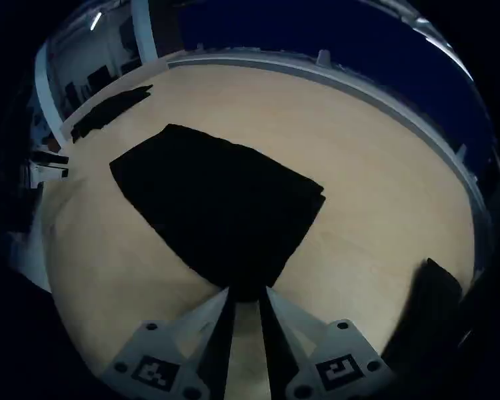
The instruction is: Fold towel
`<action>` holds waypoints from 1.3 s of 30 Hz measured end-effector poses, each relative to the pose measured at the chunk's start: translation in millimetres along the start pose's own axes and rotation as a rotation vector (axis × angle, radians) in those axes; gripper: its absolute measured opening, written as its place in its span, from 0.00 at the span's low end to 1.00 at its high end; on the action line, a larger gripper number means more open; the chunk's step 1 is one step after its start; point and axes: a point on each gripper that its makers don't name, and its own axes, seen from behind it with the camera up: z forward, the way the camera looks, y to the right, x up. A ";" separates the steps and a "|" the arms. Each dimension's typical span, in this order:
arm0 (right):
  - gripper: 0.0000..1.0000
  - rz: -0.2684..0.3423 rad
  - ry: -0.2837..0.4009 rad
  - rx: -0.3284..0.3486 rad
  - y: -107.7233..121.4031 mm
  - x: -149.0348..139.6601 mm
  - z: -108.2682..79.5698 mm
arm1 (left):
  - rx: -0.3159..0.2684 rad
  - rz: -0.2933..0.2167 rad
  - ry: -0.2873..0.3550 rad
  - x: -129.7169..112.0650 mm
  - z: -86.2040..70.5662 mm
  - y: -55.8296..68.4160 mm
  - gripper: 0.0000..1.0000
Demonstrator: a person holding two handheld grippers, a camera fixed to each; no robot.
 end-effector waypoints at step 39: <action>0.07 -0.205 0.182 -0.014 -44.5 151.9 -41.1 | -0.013 -0.071 0.059 11.4 -39.2 -15.5 0.85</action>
